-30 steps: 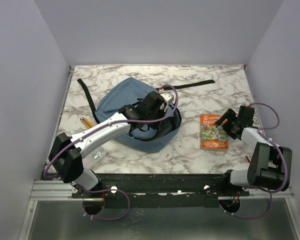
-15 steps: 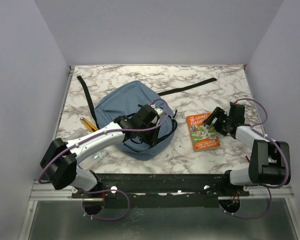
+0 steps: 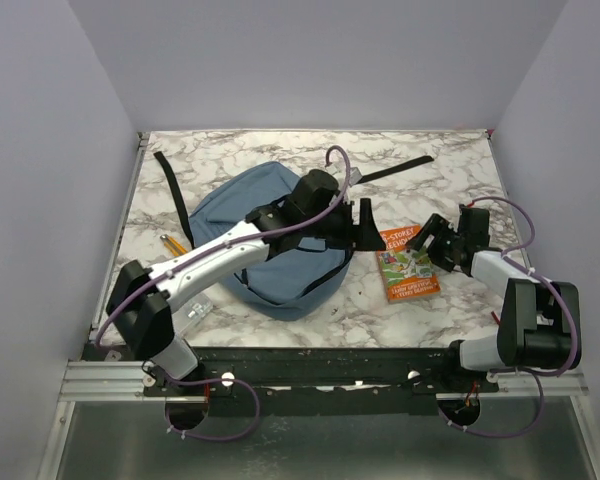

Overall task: Pack the student bag
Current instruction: Pick up the book from the center of the board.

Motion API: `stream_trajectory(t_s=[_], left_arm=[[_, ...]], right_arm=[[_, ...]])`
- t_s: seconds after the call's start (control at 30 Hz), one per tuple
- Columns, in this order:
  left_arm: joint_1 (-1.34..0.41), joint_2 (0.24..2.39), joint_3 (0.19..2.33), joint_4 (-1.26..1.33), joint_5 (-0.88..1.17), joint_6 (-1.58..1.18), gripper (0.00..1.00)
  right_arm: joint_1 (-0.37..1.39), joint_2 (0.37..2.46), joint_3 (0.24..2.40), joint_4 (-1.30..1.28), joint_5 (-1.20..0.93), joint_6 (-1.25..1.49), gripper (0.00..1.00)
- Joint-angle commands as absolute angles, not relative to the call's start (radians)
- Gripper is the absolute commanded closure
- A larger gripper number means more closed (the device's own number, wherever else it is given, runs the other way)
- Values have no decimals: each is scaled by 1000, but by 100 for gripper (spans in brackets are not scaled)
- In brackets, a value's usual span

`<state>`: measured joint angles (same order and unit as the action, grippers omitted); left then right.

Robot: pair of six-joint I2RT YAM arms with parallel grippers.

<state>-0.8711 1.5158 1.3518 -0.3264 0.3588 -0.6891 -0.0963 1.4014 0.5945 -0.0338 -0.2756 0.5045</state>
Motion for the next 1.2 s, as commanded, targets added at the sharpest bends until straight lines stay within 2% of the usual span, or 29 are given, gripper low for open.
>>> stream_trajectory(t_s=[0.0, 0.13, 0.23, 0.47, 0.97, 1.1, 1.17], left_arm=[[-923, 1651, 1340, -223, 332, -973, 21], [-968, 1730, 1374, -237, 176, -1051, 22], [-975, 1810, 1416, -279, 114, -1097, 24], [-975, 2002, 1551, -416, 102, -1097, 26], [-951, 2141, 1602, -476, 174, -1041, 27], [-951, 2144, 1597, -474, 181, -1040, 28], [-951, 2146, 1596, -470, 183, -1048, 28]], right_arm=[[-88, 1373, 602, -135, -240, 520, 19], [-88, 1328, 568, -159, -226, 558, 19], [-88, 1318, 557, -168, -245, 575, 25], [-88, 1323, 546, -179, -298, 590, 34], [-88, 1169, 555, -271, -472, 603, 34], [-88, 1136, 542, -283, -485, 602, 42], [-89, 1123, 534, -271, -515, 621, 50]])
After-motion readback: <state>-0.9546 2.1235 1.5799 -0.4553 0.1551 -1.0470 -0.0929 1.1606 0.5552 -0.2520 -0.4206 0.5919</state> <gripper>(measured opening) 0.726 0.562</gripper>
